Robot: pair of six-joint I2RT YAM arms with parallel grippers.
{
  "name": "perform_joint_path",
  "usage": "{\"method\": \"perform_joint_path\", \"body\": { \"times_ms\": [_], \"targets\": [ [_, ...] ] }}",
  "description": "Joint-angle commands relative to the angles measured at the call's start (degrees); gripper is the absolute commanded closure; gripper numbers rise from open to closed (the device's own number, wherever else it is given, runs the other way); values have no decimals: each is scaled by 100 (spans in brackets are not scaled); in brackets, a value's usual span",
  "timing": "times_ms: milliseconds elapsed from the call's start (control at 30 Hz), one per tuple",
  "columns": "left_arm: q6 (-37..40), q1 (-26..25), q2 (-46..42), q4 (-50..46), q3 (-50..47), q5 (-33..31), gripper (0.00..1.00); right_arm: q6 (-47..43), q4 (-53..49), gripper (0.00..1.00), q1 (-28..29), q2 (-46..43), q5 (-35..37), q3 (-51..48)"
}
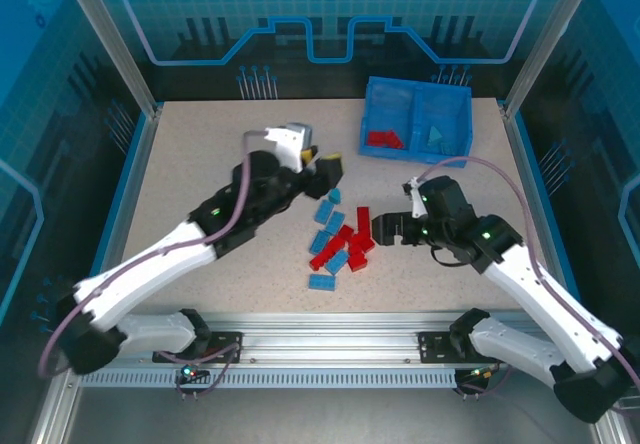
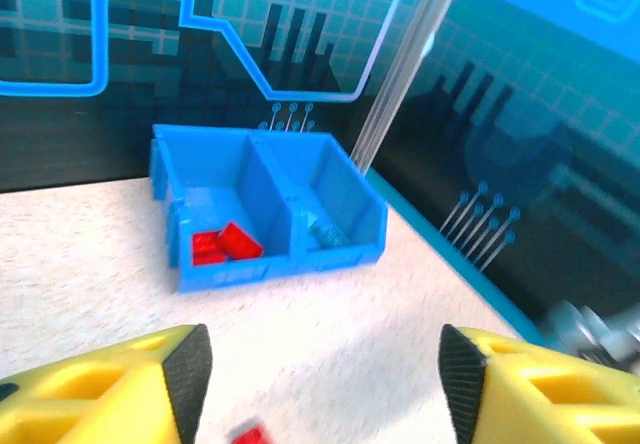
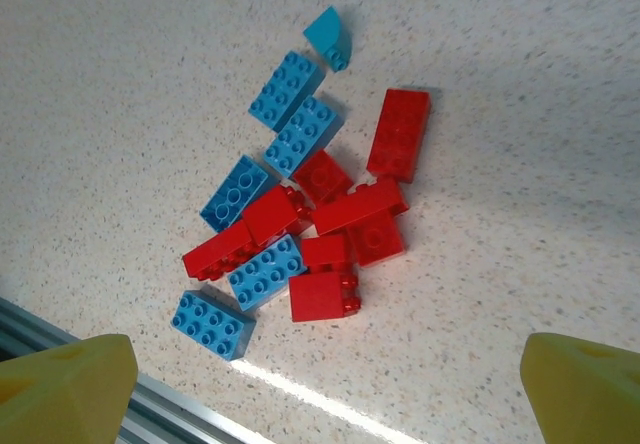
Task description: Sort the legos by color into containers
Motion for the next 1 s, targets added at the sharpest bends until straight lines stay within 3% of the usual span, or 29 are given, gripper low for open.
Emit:
{"method": "perform_joint_path", "body": {
  "times_ms": [0, 100, 200, 367, 500, 700, 967],
  "targets": [
    [864, -54, -980, -1792, -322, 369, 30, 248, 532, 0, 229, 667, 7, 62],
    [1728, -55, -1736, -2869, -413, 784, 19, 147, 686, 0, 431, 1613, 165, 513],
    [2560, -56, -2227, -3438, -639, 1194, 2, -40, 655, 0, 561, 2710, 336, 1213],
    [3571, -60, -2832, -3163, -1719, 1393, 1, -194, 613, 0, 596, 4480, 1080, 2474],
    [4261, -58, -2871, -3352, -1932, 1892, 1, -263, 527, 2, 518, 5604, 1279, 3379],
    [4415, -55, -2865, -3397, -2206, 2028, 1, -177, 718, 21, 257, 6704, 814, 4135],
    [4478, -54, -2883, -3400, -2231, 1854, 1, -7, 773, 44, 210, 7336, 619, 4394]
  ]
}}
